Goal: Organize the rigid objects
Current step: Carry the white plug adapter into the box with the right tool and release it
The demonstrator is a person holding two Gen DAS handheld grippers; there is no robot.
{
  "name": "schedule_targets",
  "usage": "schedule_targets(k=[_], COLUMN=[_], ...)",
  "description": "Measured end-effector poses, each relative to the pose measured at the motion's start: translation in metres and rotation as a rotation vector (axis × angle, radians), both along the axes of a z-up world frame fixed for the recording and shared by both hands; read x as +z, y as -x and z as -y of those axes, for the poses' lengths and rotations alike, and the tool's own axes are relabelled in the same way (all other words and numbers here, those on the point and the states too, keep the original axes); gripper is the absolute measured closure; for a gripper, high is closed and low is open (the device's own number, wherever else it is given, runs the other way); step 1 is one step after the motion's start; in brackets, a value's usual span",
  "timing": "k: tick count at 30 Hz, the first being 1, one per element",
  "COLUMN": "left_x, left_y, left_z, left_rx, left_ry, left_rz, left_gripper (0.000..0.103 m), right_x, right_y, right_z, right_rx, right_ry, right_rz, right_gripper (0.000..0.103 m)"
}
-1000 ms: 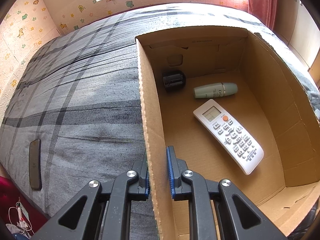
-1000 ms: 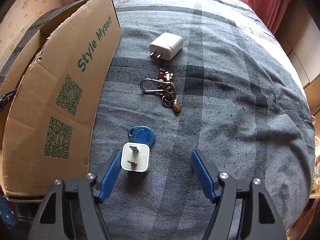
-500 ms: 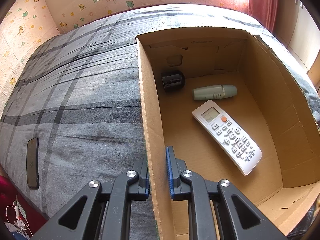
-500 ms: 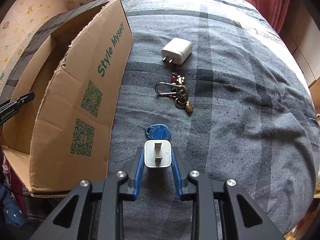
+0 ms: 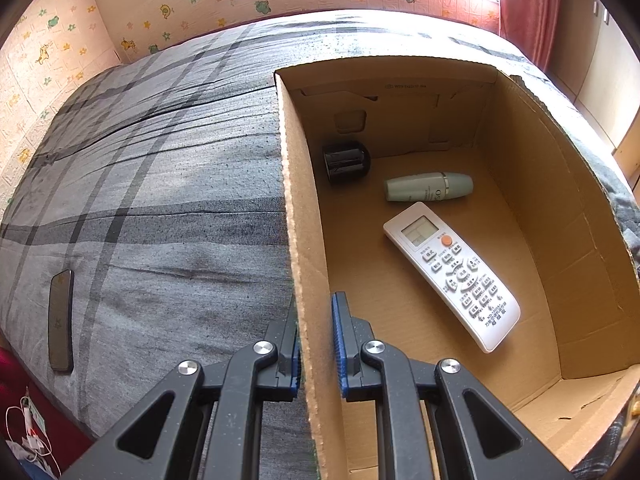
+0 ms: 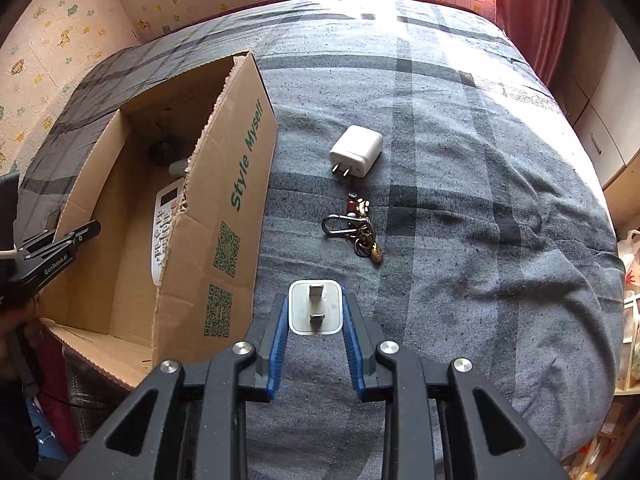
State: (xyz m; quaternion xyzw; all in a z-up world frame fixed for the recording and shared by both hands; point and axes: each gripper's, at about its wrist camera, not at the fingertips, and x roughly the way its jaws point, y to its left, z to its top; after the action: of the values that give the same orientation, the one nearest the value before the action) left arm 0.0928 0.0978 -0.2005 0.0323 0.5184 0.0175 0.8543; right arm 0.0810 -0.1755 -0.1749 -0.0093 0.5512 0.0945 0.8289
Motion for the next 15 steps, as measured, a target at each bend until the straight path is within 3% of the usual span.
schedule_targets(k=[15], left_x=[0.000], left_y=[0.000], left_z=[-0.002], left_rx=[0.000], left_ry=[0.012], left_rz=[0.002], left_gripper=[0.089], right_x=[0.048], right_y=[-0.019], right_z=[-0.037], right_rx=[0.077], right_ry=[0.023], right_rz=[0.065], right_gripper=[0.075])
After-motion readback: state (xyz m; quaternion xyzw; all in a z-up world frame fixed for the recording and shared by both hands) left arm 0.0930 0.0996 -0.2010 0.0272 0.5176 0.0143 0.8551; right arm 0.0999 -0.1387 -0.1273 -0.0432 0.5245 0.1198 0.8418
